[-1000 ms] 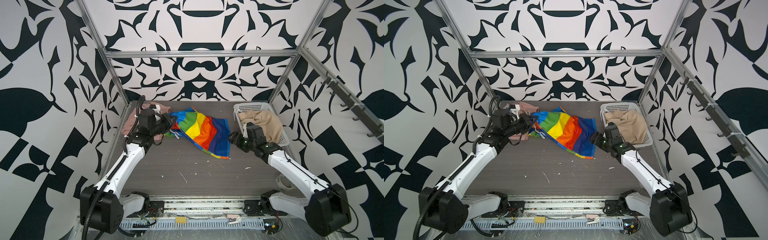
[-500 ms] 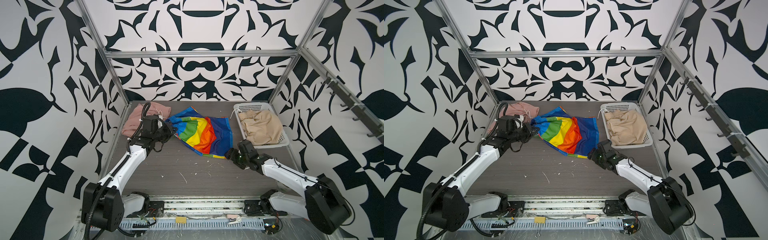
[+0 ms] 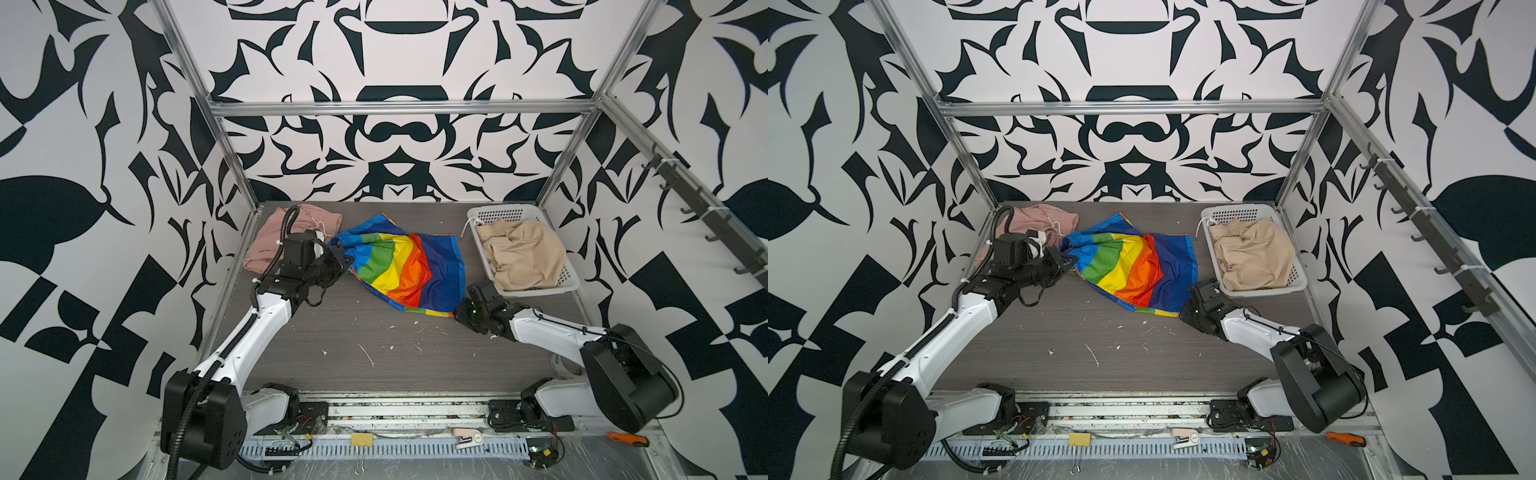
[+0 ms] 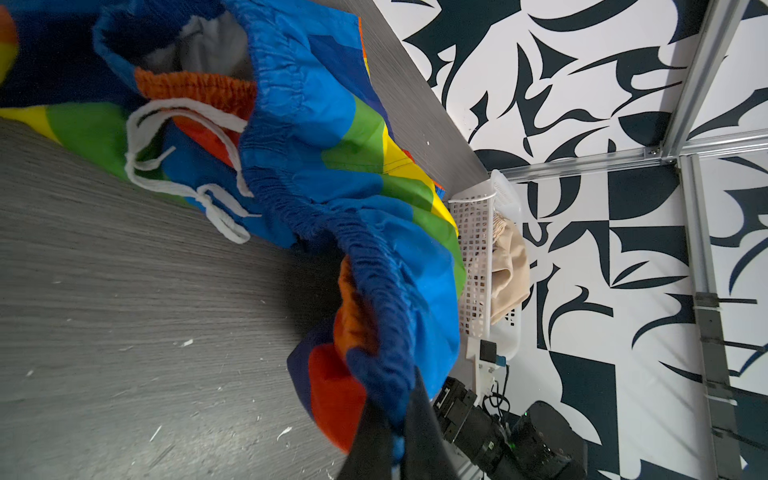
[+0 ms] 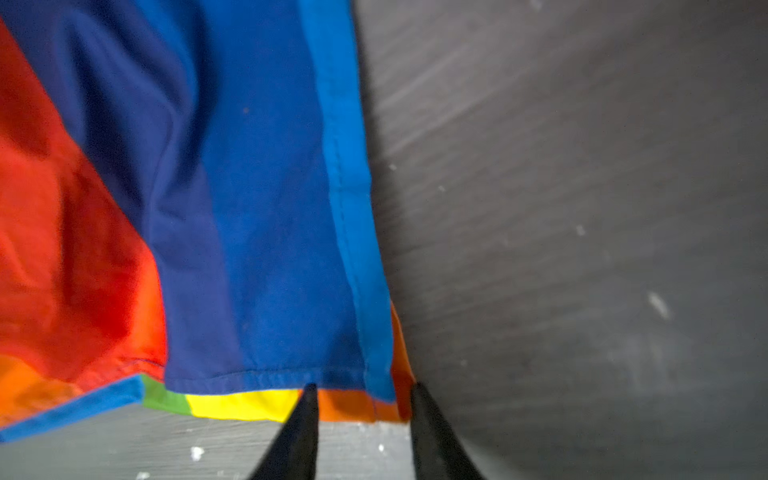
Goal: Fold and stack the shorts
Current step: 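Lift the rainbow shorts high with both grippers, stretching them between the grippers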
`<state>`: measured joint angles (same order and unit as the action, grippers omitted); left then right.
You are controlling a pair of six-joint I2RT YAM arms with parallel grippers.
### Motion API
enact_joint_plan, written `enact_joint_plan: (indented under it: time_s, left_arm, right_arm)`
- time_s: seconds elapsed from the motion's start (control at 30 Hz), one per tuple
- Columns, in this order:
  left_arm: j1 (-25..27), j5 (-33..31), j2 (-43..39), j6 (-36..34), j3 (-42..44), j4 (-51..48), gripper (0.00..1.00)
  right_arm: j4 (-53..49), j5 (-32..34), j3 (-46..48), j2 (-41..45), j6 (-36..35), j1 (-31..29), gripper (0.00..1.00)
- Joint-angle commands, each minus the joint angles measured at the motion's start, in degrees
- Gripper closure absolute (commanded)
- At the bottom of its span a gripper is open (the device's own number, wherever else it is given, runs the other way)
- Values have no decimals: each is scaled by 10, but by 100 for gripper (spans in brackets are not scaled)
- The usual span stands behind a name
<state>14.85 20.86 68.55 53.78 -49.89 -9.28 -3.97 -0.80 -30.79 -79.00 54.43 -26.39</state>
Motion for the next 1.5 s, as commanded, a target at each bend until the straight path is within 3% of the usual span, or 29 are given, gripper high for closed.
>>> enact_joint_plan:
  time_s: [0.0,0.07,0.23,0.43,0.67,0.8,0.97,1.13,1.23,1.4,1.47]
  left_arm:
    - [-4,5,-17,-14,6,-13,100]
    - [-4,3,-22,-16,5,-14,100]
    - [-10,-10,-27,-43,-14,-34,100]
    - [-38,-46,-7,-126,-134,-106,100]
    - [-44,-134,130,-253,-452,-244,100]
    - [-36,-132,174,-279,-616,-282,100]
    - [8,-135,176,-316,-745,-321,100]
    - [53,-144,124,-302,-801,-333,100]
    - [63,-111,104,-255,-830,-324,100]
    - [63,-88,107,-190,-886,-330,100]
    - [62,-117,113,-198,-897,-347,100]
  right_arm:
    - [3,20,-19,-25,-18,-1,85]
    - [9,20,-28,-34,-20,0,100]
    - [-20,10,-100,-31,-42,-1,100]
    - [-131,29,-293,8,-116,26,100]
    - [-189,-42,-563,-40,-151,136,100]
    - [-237,-60,-709,-57,-172,151,100]
    - [-268,-83,-829,-18,-209,158,100]
    - [-301,-88,-924,30,-254,158,100]
    - [-335,-73,-1011,23,-278,164,100]
    - [-431,-52,-1259,-99,-309,188,100]
    - [-425,-86,-1293,-139,-281,225,100]
